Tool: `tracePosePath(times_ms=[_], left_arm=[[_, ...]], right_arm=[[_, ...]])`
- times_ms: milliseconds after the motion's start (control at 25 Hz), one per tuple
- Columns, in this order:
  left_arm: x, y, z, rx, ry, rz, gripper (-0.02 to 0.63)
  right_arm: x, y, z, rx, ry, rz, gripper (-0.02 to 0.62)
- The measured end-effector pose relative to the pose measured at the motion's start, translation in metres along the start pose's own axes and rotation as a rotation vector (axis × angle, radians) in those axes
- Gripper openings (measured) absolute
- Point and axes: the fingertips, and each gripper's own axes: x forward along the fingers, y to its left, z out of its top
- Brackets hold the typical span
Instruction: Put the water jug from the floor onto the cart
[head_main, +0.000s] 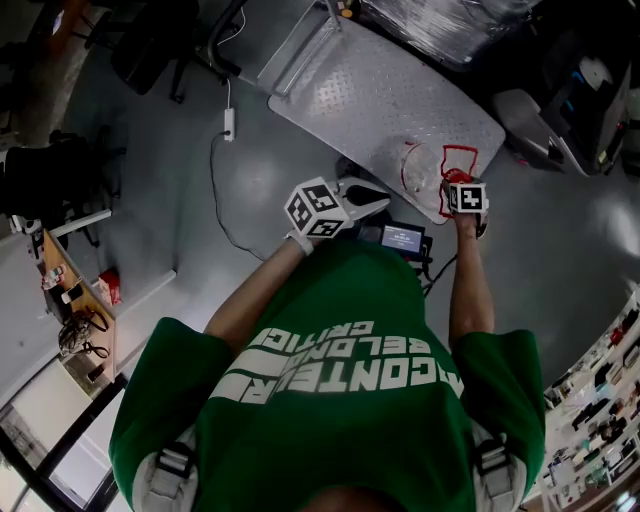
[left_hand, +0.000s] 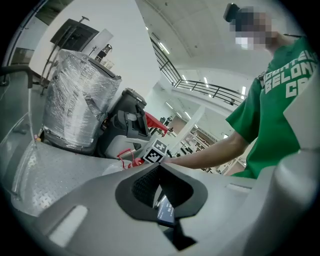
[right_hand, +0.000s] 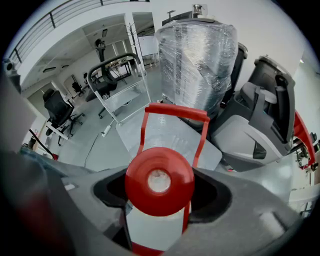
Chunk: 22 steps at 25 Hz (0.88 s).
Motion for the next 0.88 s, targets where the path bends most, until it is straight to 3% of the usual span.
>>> tracePosePath(times_ms=[880], left_arm=[[0.044, 0.048, 0.023, 0.039, 0.157, -0.091, 0.009]], right_arm=[[0.066, -0.007, 0.059, -0.028, 0.038, -0.007, 0.304]])
